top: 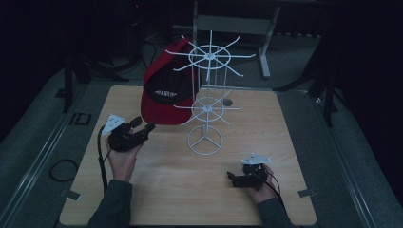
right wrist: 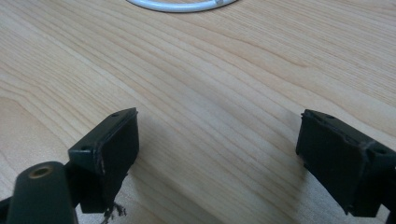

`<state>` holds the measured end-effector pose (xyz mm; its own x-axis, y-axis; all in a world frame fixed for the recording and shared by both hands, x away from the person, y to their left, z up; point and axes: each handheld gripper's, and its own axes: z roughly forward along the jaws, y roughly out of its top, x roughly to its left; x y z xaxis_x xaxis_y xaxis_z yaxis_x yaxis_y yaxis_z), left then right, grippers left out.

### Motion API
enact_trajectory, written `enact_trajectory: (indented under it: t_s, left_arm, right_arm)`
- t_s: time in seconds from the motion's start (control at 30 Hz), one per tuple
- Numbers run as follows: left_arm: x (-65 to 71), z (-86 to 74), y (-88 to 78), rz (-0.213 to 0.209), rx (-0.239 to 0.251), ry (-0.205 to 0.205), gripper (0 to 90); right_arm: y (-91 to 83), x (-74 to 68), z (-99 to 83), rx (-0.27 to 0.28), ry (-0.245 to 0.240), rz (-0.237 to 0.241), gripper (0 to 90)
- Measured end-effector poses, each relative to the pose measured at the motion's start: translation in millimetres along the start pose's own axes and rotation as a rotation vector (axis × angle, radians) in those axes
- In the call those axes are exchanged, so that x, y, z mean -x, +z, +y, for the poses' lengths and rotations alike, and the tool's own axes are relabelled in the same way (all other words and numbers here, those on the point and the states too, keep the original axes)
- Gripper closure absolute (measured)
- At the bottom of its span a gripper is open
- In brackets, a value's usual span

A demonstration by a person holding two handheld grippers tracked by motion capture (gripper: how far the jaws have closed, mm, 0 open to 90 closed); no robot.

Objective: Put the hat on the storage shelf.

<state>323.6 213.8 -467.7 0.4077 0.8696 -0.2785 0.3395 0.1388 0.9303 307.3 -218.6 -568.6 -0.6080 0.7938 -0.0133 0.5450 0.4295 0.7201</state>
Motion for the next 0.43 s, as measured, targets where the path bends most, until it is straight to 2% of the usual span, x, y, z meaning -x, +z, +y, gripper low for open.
enact_trajectory:
  t_s: [0.07, 0.23, 0.43]
  left_arm:
    - [-2.3, -1.3, -2.0, -0.015, 0.02, -0.012, 37.6]
    - [-5.4, -0.4, -5.9, -0.004, 0.056, -0.032, 36.7]
    - [-13.0, 7.8, -6.6, -0.021, 0.098, -0.04, 34.6]
  right_arm:
    - [0.0, 0.0, 0.0, 0.0, 0.0, 0.0, 13.0]
    - [0.0, 0.0, 0.0, 0.0, 0.0, 0.0, 13.0]
    - [0.0, 0.0, 0.0, 0.0, 0.0, 0.0, 13.1]
